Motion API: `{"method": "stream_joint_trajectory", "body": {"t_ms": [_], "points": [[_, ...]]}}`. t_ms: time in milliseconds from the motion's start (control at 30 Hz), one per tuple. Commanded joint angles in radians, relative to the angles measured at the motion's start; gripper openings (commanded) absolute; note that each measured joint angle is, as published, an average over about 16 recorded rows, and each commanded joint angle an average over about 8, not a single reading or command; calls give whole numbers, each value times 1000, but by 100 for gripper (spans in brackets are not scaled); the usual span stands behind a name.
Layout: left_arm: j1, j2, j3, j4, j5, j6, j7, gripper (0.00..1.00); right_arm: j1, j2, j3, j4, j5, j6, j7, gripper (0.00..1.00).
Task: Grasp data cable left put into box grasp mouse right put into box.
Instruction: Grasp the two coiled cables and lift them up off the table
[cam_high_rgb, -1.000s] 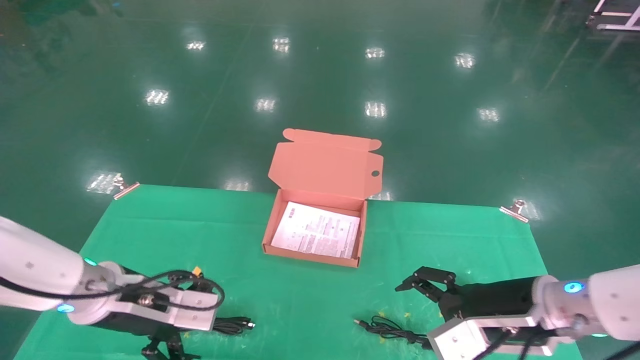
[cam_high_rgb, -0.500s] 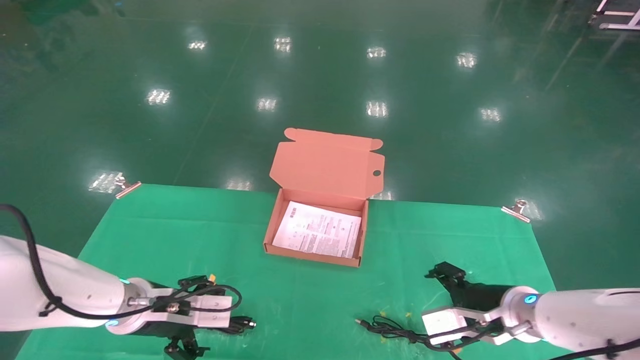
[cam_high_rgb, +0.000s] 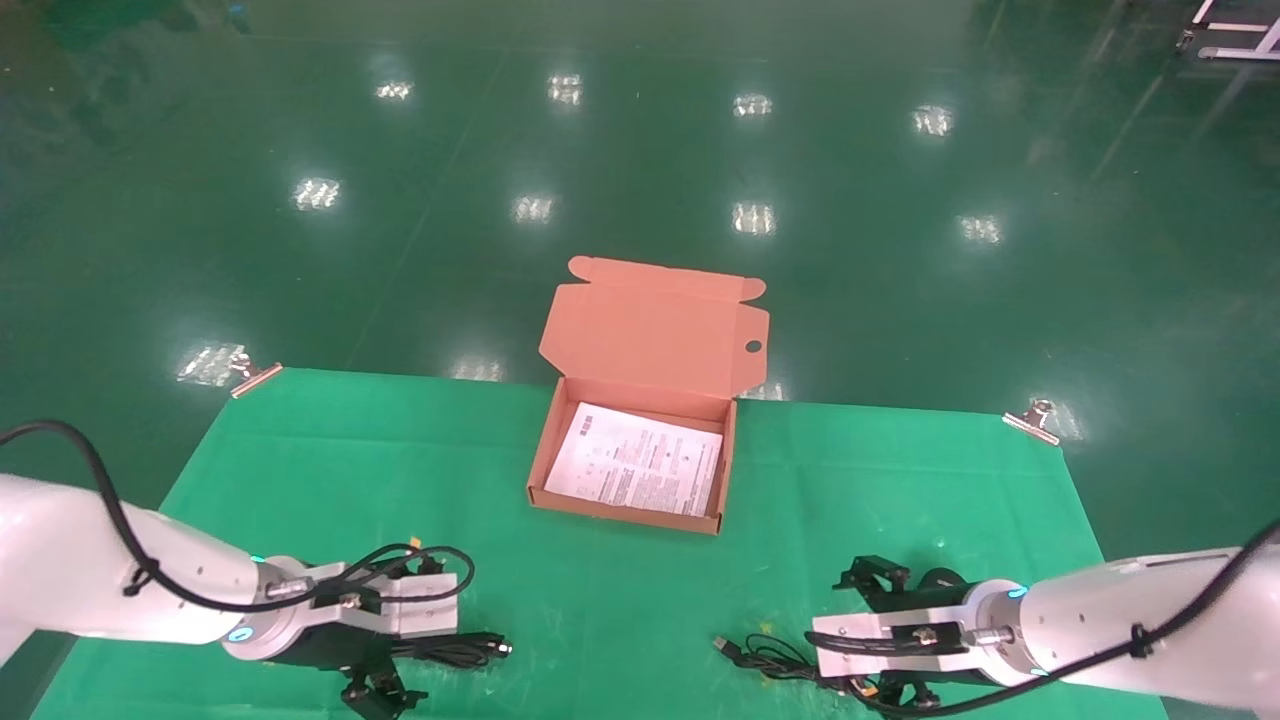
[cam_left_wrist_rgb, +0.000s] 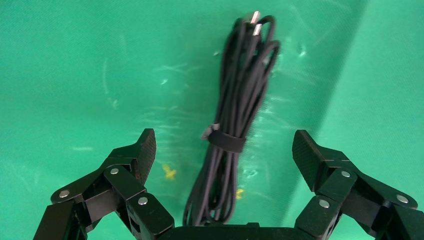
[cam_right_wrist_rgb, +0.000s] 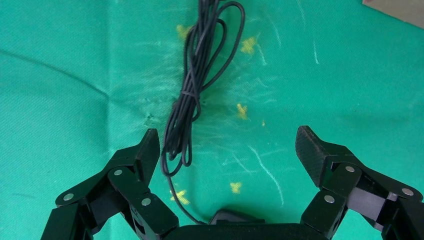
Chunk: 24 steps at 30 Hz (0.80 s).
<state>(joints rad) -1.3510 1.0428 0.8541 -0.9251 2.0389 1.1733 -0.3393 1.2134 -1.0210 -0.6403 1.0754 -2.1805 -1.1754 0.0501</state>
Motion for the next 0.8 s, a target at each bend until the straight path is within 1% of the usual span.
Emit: {"method": "stream_joint_trajectory", "body": {"t_ms": [33,200,400,433,467,667,700,733,800], "points": [[-8,14,-3,47,-11,-7,20,100,16,-15,2,-40,16,-10,-4,100],[-29,41,-7,133,-26,-19,68,100,30,-42,-4,-101,24,-7,-29,100],[-44,61,-7,199,-33,-28,112,100,29,-63,-9,-154,29,-2,-44,100],[-45,63,-7,207,-34,-29,118,96,29,-66,-9,-163,31,-2,-45,100],[-47,65,-7,215,-35,-30,124,84,29,-68,-9,-172,32,-2,-46,92],[-53,72,-8,249,-40,-33,148,9,34,-77,-10,-214,29,7,-49,17],[-54,73,-8,252,-41,-34,150,0,34,-77,-10,-219,27,9,-50,5],[-55,74,-8,255,-42,-35,151,0,35,-78,-11,-222,26,11,-50,0],[-56,76,-9,261,-43,-36,154,0,35,-80,-11,-228,23,15,-50,0]]}}
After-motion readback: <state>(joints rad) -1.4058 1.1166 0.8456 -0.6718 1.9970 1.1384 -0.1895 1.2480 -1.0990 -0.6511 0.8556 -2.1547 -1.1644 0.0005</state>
